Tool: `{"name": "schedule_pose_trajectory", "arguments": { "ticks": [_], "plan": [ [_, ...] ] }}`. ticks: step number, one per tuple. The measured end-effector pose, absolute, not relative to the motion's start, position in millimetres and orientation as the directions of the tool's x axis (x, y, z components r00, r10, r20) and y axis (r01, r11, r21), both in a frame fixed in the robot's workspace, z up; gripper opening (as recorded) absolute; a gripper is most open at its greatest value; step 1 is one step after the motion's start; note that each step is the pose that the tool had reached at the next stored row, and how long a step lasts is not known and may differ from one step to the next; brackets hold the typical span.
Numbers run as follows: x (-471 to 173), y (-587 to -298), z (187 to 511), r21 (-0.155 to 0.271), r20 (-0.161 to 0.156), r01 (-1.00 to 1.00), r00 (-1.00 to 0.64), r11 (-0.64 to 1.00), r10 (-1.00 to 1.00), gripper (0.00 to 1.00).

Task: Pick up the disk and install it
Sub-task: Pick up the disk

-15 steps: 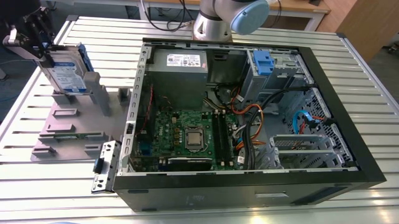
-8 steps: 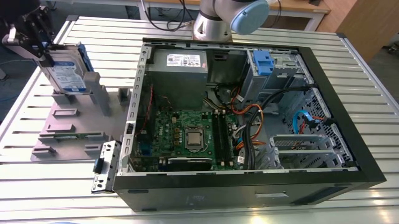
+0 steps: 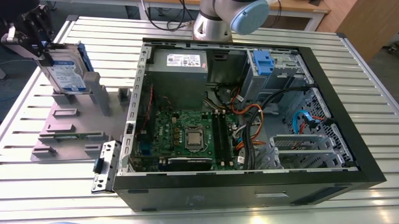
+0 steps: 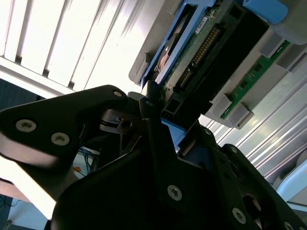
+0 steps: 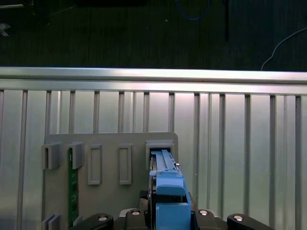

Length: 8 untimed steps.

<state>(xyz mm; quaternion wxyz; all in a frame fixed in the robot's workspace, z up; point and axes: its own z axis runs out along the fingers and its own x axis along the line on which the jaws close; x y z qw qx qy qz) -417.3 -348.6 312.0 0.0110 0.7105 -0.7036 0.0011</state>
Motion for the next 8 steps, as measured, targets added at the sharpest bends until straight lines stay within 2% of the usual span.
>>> {"name": "schedule_pose_trajectory", "arguments": {
  "ticks": [8],
  "plan": [
    [-417.4, -348.6, 313.6, 0.014, 0.017, -1.0, 0.01, -0.01, -1.0, 0.36]
  ]
}}
